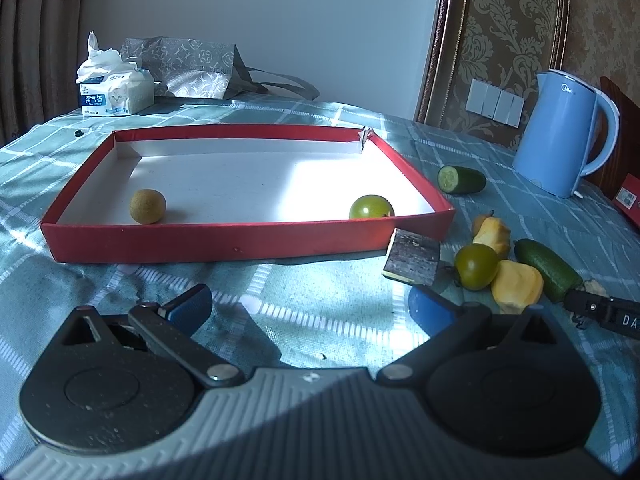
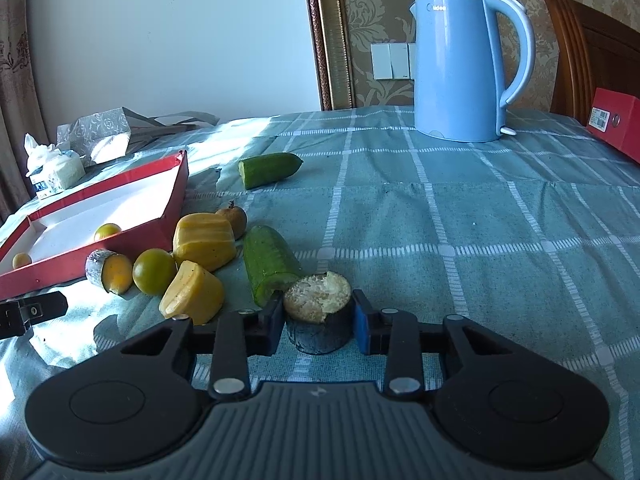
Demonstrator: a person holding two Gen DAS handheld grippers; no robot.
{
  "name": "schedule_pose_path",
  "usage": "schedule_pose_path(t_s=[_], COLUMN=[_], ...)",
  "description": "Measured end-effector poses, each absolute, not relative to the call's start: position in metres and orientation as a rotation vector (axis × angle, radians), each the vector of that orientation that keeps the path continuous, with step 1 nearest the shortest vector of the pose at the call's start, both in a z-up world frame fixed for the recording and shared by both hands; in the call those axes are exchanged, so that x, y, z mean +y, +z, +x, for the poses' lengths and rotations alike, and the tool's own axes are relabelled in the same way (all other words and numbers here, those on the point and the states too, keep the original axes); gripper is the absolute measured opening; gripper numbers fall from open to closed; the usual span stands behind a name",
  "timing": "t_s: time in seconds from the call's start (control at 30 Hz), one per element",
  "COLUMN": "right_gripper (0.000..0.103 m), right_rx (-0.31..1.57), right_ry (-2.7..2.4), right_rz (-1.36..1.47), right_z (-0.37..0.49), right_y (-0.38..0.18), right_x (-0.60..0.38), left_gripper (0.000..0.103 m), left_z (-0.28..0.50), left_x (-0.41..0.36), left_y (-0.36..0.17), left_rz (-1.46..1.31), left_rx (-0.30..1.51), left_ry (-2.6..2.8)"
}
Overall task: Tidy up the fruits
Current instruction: 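Grasp the dark eggplant slice with the right gripper, then grasp the bark-covered chunk with the left gripper while the right holds the slice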
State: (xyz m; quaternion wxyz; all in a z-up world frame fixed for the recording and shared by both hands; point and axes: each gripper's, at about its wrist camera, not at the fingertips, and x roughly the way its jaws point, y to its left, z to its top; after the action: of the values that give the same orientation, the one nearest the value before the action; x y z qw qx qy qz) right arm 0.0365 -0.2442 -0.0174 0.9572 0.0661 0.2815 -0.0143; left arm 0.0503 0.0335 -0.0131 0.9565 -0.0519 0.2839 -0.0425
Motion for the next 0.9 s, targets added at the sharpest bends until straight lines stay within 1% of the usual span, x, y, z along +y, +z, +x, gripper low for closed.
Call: schedule_pose_path(t_s=[0.1, 0.27, 0.53, 0.57, 0.63, 0.87, 0.9], right_gripper=[0.034, 0.034, 0.034, 0.034, 0.034, 0.034, 0.034], right_rx=[0.569, 0.560, 0.555, 0.554, 0.554, 0.553, 0.553], right_ry=[-0.042, -0.068, -0.055, -0.054, -0.053, -0.050, -0.050], right_rz=[0.140, 0.191, 0.238, 0.240, 0.245, 0.253, 0.253], right_z=[0.034, 0.032, 0.031, 0.031, 0.031, 0.031, 0.031], right_y=[-0.017, -0.018, -0.018, -0.018, -0.018, -0.019, -0.019], right_x=[-0.245, -0.254, -0.261, -0.262, -0.262, -0.263, -0.264], left_gripper=[0.103, 0.103, 0.103, 0.101, 0.092, 0.084, 0.079], left_z=[0.053, 0.056, 0.073, 0.075, 0.079, 0.080, 0.079], left_x=[0.028, 0.010, -0.024, -0.025, -0.025, -0.031, -0.033], left_y=[-0.014, -0.008, -0.004, -0.005, -0.005, -0.008, -0.009], left_rz=[-0.071, -0.031, 0.124, 0.122, 0.113, 0.154, 0.163], left_rx=[0.590, 0.555, 0.525, 0.522, 0.524, 0.483, 0.479], left_ry=[-0.106, -0.151, -0.148, -0.148, -0.150, -0.162, -0.166])
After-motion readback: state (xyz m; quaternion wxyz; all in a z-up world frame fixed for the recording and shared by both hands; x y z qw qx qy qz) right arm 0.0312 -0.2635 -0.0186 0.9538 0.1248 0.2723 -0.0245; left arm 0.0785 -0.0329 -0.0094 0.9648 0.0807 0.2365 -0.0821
